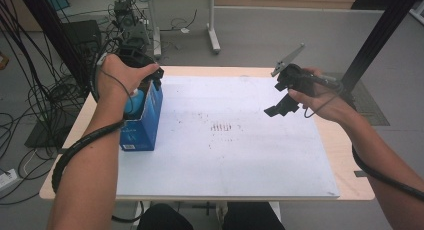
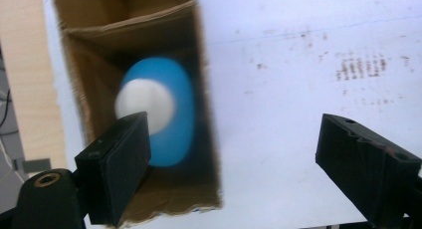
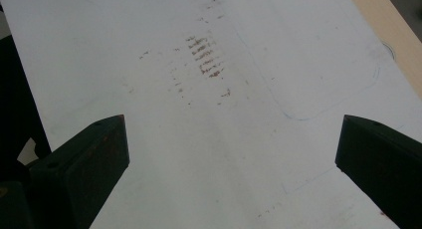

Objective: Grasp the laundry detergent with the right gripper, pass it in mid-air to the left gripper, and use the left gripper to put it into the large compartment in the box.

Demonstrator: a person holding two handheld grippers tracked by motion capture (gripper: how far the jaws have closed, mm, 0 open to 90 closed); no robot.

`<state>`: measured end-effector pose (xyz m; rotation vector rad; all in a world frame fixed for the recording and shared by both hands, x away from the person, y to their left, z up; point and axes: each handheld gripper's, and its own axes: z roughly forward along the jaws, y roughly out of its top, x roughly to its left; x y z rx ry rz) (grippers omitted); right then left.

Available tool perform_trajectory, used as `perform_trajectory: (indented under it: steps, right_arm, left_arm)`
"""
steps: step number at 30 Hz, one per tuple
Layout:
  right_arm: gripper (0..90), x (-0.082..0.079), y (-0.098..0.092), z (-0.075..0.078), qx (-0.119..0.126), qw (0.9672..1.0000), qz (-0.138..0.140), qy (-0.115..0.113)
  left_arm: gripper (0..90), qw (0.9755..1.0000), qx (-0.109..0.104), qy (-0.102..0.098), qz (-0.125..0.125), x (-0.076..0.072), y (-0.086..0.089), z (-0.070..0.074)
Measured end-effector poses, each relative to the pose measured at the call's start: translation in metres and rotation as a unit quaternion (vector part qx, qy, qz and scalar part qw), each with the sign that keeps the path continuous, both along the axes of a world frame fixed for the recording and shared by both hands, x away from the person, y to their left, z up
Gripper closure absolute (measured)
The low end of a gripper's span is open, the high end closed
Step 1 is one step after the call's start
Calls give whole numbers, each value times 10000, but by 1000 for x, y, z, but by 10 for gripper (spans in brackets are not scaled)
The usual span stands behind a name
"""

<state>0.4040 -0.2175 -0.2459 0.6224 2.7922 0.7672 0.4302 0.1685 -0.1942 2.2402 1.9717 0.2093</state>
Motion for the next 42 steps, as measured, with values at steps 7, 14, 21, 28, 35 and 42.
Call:
perform_trajectory:
  steps: [7,14,21,28,35,42]
  right_arm:
    - [3,7,6,0,-77,9999,87,22]
    - [3,15,8,-1,-143,9998,108,76]
    - [3,19,2,0,-197,9997,114,29]
    - [3,20,-2,3,-217,9997,87,21]
    - [3,19,-2,1,-221,9997,90,44]
    - [3,20,-1,0,-208,9997,98,59]
  left_arm:
    - [97,9996,-31,-57,-285,9,-26,2]
    - [101,9988,4,-1,-497,20,-48,-5]
    - [107,9981,15,29,-610,28,-62,-9]
    - [107,9977,8,-20,-683,31,-70,-5]
    - [107,9973,-8,13,-730,31,-72,-7]
    - [108,9976,-22,33,-695,31,-68,-7]
